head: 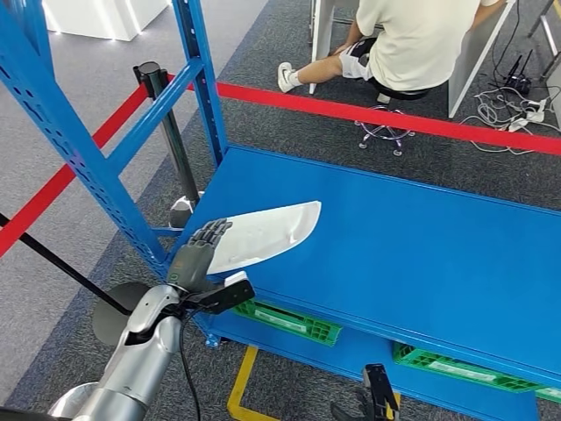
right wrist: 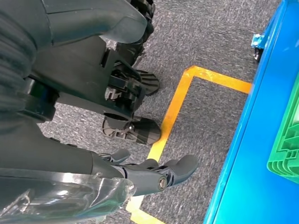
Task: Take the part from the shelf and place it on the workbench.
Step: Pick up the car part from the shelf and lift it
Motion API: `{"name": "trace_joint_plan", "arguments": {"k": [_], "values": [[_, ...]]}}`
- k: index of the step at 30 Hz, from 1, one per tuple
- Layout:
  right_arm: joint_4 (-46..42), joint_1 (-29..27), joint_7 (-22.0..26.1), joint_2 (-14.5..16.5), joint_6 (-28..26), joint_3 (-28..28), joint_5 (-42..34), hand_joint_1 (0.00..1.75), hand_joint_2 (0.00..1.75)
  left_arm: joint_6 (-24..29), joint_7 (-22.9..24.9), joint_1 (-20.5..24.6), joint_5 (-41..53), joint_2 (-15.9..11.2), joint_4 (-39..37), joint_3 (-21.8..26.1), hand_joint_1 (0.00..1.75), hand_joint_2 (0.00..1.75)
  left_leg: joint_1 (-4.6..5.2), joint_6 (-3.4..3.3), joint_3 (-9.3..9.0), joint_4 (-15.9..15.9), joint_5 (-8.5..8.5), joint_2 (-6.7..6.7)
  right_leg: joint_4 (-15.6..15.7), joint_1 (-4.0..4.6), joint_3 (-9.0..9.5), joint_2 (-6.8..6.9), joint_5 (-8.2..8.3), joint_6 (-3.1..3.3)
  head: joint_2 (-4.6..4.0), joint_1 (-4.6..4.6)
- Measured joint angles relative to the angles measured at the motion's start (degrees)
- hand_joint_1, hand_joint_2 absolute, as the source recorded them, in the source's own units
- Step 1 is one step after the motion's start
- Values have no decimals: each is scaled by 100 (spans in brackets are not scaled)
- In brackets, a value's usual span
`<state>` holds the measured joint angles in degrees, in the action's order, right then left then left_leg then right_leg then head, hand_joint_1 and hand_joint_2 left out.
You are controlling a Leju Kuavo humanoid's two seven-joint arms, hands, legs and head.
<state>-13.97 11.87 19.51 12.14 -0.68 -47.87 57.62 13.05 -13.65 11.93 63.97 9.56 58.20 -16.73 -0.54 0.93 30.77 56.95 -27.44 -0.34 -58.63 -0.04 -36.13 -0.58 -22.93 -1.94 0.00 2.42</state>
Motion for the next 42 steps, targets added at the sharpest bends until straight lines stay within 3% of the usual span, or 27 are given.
{"name": "trace_joint_plan", "arguments": {"k": [1,2,11,32,42], "values": [[0,11,-8,5,6,1,14,0,175,7,14,49,-19,5,-99,25,173,175,0,0,0,0,0,0,0,0,1,0,0,0,0,0],[0,19,-13,10,11,2,26,0,175,20,25,99,-30,8,-195,50,175,175,0,0,-1,0,0,0,0,0,1,0,0,0,0,0],[0,33,-24,31,17,4,48,0,175,139,25,319,-36,19,-718,199,175,175,0,0,-4,0,0,0,0,0,4,0,0,0,0,0],[1,38,-26,36,17,4,57,0,175,248,-10,368,56,56,-845,257,175,175,0,0,-15,-1,0,0,0,0,17,1,0,0,0,1],[1,15,-1,36,-38,-2,19,0,175,405,-315,-47,249,242,-121,139,175,175,0,-2,-12,-1,-2,0,0,0,10,-1,-1,0,0,0]]}}
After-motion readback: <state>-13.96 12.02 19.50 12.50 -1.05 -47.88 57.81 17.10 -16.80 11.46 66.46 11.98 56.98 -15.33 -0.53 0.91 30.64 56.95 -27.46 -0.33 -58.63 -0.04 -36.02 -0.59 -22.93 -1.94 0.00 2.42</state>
